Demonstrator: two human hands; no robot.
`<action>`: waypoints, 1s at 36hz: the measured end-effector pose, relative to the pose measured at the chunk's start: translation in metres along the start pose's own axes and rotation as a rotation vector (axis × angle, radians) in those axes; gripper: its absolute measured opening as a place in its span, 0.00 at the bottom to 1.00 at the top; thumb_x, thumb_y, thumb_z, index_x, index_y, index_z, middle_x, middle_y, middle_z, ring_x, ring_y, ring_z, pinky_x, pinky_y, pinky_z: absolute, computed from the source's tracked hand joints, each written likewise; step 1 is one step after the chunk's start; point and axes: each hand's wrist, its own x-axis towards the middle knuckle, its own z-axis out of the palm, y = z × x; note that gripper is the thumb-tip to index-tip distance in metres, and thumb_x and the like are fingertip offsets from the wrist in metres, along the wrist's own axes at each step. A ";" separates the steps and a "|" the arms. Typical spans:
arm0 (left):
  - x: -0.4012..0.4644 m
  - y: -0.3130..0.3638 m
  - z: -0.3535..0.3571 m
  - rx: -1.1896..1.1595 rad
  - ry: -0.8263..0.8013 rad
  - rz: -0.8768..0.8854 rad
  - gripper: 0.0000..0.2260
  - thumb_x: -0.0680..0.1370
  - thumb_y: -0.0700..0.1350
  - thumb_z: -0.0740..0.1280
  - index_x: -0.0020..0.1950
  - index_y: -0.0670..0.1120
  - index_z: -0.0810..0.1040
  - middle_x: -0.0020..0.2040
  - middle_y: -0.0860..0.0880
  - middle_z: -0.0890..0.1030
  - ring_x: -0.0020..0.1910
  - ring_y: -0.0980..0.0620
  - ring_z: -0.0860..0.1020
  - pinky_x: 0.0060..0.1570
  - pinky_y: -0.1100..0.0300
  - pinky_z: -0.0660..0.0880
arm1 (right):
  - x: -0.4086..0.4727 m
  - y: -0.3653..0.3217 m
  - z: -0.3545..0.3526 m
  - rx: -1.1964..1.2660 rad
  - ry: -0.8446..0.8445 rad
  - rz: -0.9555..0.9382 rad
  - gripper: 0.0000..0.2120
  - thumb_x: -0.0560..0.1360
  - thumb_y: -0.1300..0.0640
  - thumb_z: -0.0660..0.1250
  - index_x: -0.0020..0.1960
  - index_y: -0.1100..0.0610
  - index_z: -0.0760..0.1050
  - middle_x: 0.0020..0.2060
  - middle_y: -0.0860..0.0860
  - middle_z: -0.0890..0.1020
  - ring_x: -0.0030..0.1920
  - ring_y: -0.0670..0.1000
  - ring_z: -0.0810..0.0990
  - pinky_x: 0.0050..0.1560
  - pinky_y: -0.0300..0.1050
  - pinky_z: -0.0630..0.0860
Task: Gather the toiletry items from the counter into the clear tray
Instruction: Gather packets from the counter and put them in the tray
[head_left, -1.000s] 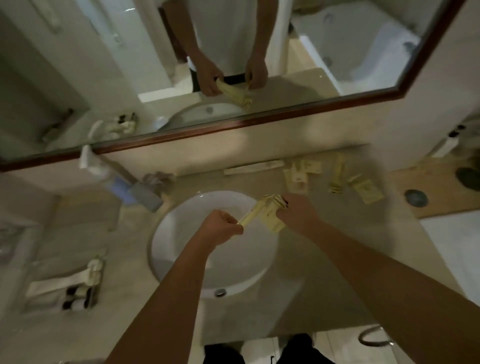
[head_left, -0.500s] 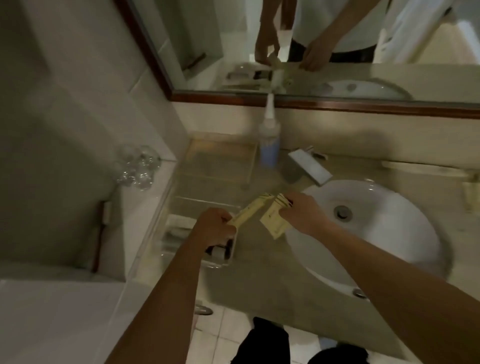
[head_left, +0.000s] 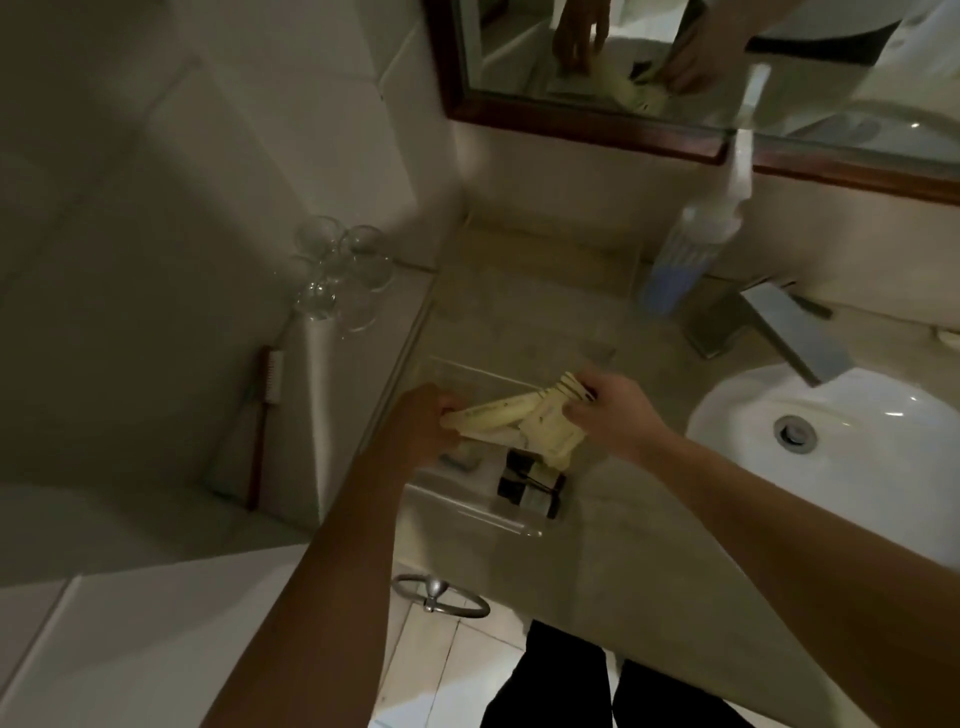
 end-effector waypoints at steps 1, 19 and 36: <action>0.003 -0.003 -0.001 0.024 0.000 0.015 0.22 0.68 0.41 0.77 0.62 0.45 0.80 0.57 0.46 0.79 0.54 0.50 0.78 0.48 0.62 0.72 | 0.002 -0.001 0.002 -0.001 -0.002 -0.003 0.03 0.71 0.58 0.66 0.43 0.57 0.77 0.36 0.52 0.80 0.38 0.52 0.78 0.36 0.47 0.73; 0.031 -0.018 0.002 0.311 0.381 0.239 0.19 0.65 0.32 0.67 0.51 0.49 0.84 0.55 0.49 0.82 0.53 0.41 0.77 0.48 0.48 0.76 | 0.025 -0.006 0.019 0.054 -0.028 0.018 0.21 0.73 0.59 0.68 0.65 0.52 0.73 0.52 0.47 0.77 0.50 0.46 0.76 0.48 0.38 0.69; -0.002 -0.031 -0.003 0.158 0.377 0.085 0.13 0.72 0.39 0.69 0.54 0.50 0.81 0.58 0.50 0.78 0.57 0.45 0.74 0.55 0.53 0.70 | 0.022 -0.044 0.077 0.014 -0.096 -0.024 0.18 0.71 0.59 0.72 0.60 0.51 0.78 0.49 0.48 0.78 0.49 0.50 0.79 0.36 0.36 0.70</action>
